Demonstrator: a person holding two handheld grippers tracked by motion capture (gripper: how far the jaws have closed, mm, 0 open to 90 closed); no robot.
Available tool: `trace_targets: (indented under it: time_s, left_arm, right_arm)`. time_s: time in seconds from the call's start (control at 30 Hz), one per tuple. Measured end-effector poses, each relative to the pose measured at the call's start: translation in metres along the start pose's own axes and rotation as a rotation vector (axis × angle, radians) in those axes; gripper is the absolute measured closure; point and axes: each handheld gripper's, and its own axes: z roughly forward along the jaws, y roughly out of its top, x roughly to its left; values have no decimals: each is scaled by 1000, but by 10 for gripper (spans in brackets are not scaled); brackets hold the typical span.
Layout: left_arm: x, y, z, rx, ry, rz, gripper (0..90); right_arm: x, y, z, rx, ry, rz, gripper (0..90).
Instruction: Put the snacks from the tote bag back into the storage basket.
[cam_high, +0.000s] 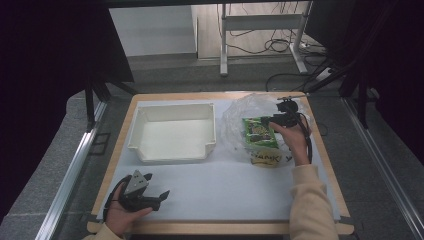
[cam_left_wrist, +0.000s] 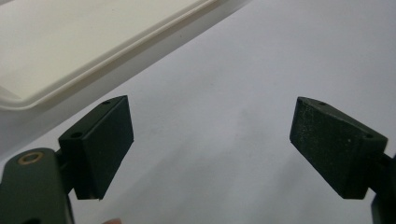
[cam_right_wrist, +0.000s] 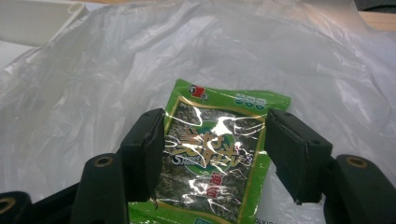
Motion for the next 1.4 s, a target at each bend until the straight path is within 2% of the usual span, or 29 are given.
trace_targets:
  time_s: [0.23, 0.77, 0.97, 1.2, 1.4]
  left_arm:
    - [0, 0, -1, -3, -1, 1, 135]
    - [0, 0, 0, 0, 2, -1, 135]
    - [0, 0, 0, 1, 3, -3, 135]
    - [0, 0, 0, 1, 4, -2, 135]
    - [0, 0, 0, 1, 4, -2, 135]
  right_arm:
    - [-5, -2, 12, 46, -10, 12, 405]
    - [-18, -5, 20, 90, -38, 42, 453]
    - [-20, -7, 27, 120, -42, 29, 466]
    - [-25, -9, 35, 155, -52, 53, 482]
    - [-27, -11, 39, 194, -48, 61, 560]
